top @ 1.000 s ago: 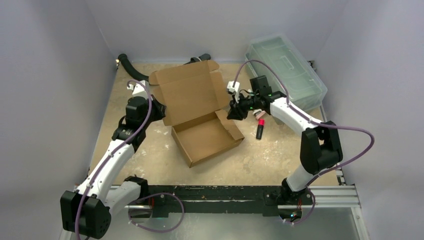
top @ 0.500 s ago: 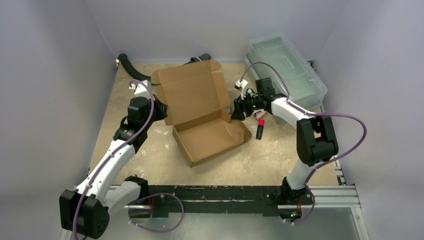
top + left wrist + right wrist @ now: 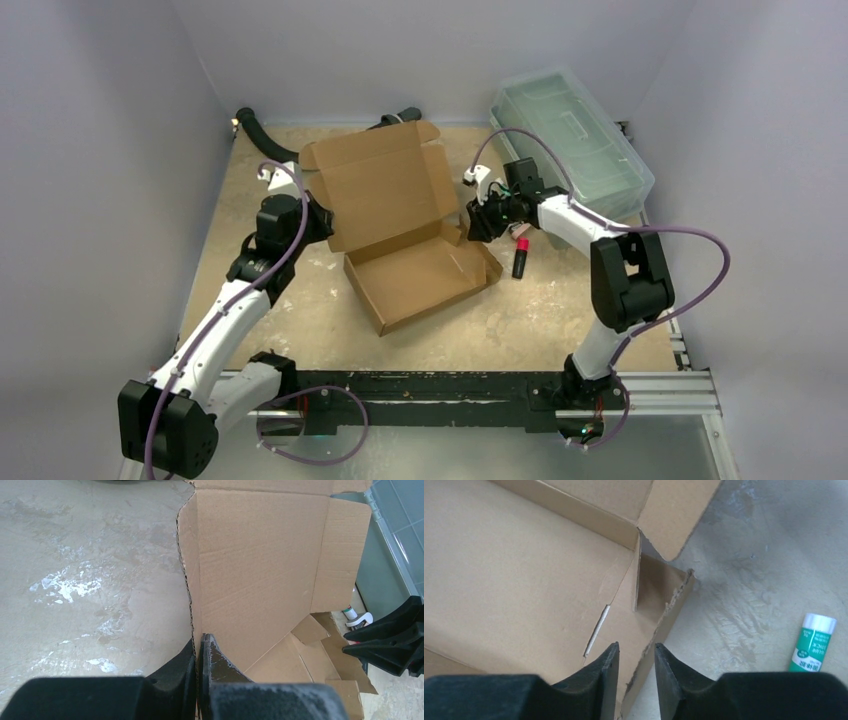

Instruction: Fold the paper box

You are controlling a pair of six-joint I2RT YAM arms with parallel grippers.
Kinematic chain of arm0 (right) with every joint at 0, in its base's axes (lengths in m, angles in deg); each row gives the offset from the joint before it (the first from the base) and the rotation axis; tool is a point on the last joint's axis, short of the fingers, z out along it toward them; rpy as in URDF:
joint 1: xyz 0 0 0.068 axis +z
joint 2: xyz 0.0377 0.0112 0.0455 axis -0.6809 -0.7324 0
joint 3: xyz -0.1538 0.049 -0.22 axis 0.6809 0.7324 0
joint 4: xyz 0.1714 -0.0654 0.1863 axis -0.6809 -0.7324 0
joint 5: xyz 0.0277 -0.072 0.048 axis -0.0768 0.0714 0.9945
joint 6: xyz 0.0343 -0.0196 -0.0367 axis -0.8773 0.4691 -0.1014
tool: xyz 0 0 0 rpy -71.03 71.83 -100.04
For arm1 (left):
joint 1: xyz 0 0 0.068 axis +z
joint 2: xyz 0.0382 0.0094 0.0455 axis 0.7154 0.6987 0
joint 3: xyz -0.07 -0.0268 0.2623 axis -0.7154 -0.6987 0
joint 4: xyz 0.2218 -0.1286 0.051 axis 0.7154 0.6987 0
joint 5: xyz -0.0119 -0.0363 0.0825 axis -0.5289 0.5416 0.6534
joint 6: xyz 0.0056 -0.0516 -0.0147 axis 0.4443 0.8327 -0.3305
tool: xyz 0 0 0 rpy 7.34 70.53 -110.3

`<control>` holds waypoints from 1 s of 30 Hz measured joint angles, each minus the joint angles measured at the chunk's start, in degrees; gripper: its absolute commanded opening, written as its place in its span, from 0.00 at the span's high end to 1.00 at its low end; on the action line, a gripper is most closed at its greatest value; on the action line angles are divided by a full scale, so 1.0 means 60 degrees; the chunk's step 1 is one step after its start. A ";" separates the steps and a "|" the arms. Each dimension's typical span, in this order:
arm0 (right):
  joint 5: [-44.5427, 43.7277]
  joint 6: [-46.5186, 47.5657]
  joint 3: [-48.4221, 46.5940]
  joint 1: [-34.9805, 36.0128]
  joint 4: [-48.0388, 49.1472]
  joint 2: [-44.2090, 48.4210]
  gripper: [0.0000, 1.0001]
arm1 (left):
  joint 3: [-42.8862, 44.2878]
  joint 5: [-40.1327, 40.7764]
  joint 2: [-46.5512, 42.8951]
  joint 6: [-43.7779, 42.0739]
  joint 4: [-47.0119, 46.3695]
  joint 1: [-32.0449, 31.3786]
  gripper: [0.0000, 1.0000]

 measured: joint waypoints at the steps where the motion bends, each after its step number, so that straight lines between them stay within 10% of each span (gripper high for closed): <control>1: -0.0084 0.0029 -0.0029 0.0051 -0.0062 -0.0022 0.73 | 0.0004 0.0018 -0.0011 0.0000 0.0022 0.0000 1.00; 6: -0.0525 0.0200 -0.0208 0.0237 -0.0204 -0.0302 1.00 | 0.0000 0.0058 -0.0040 0.0015 0.0051 -0.0015 1.00; 30: -0.1311 0.0404 -0.0284 0.1239 -0.0007 0.0911 1.00 | 0.0845 0.0204 0.0215 0.0590 0.0226 -0.0295 1.00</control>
